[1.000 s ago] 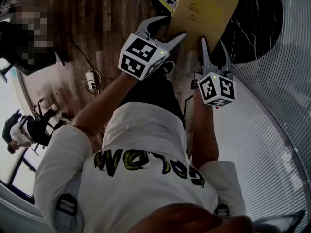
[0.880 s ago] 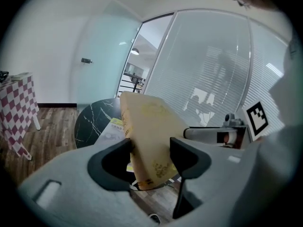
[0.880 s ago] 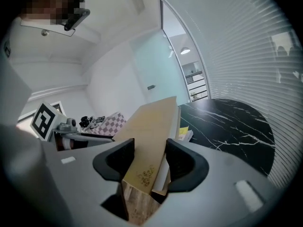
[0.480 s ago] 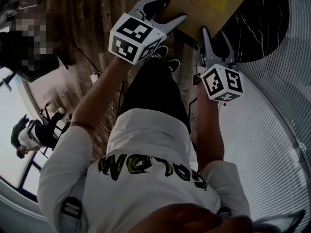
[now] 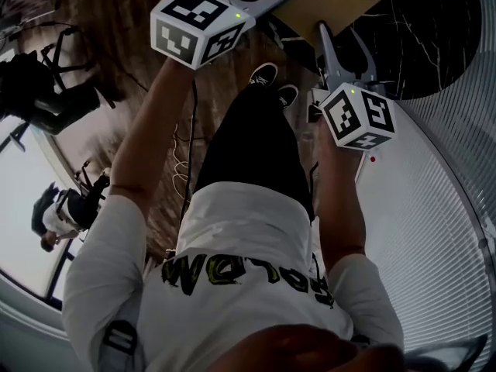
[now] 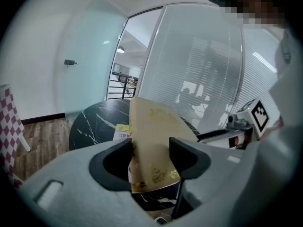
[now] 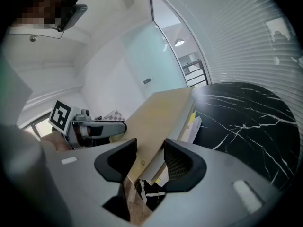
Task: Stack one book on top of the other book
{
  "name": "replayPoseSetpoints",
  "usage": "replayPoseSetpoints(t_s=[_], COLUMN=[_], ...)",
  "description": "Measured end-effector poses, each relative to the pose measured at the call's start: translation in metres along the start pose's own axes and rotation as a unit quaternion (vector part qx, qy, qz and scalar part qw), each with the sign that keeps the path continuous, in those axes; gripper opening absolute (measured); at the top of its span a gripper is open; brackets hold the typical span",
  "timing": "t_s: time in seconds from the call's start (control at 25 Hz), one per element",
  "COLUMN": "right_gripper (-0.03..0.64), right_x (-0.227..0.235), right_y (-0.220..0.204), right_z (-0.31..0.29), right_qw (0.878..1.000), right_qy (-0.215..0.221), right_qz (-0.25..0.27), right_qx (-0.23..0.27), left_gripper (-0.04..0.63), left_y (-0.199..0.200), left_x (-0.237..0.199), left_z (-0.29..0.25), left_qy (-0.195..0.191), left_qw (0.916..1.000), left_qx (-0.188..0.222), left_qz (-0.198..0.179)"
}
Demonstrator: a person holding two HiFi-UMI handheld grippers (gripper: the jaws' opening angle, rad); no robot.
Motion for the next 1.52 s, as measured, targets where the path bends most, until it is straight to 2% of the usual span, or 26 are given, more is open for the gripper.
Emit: replayPoseSetpoints(t_s=[0.32,0.64,0.8,1.12,1.2,1.36,1.52], right_gripper=[0.181,0.179,0.184,0.194,0.238,0.228,0.206], right_x=[0.03,0.024,0.024,0.027,0.03,0.034,0.024], right_y=[-0.025,-0.047,-0.049,-0.049,-0.045,-0.023,0.005], right_z=[-0.037,-0.049,-0.056,-0.056,-0.054,-0.03,0.013], right_qw=[1.0,1.0,1.0,1.0,1.0,1.0,0.997], right_qy=[-0.007,-0.013,-0.007,-0.003,0.0,-0.006,-0.004], right_qz=[-0.022,-0.018,-0.017,-0.021,-0.025,0.013,0.057], right_qx=[-0.014,-0.022,-0.016,-0.011,-0.007,0.016,0.051], left_gripper=[0.253,0.253,0.252,0.253,0.266,0.278,0.276], left_y=[-0.029,-0.052,-0.061,-0.058,-0.054,-0.036,-0.007], left_x=[-0.027,-0.041,-0.048,-0.047,-0.046,-0.033,0.006], left_z=[-0.042,-0.042,-0.043,-0.043,-0.042,-0.028,0.003], left_qy=[-0.005,-0.006,0.0,0.003,0.014,0.031,0.026], left_qw=[0.9998,0.9995,0.9994,0.9993,0.9994,0.9995,0.9987], left_qx=[-0.013,-0.024,-0.013,-0.018,-0.023,-0.005,0.035], left_qz=[0.015,0.019,0.032,0.032,0.02,0.005,-0.025])
Point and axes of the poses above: the fingertips, and each gripper's own axes: z backward along the fingers, x to its right, y out of its top, the point moved 10 cm from there along z, backward along the fingers, and after that the axes turned 2 degrees about x, right-handed, at the moved point
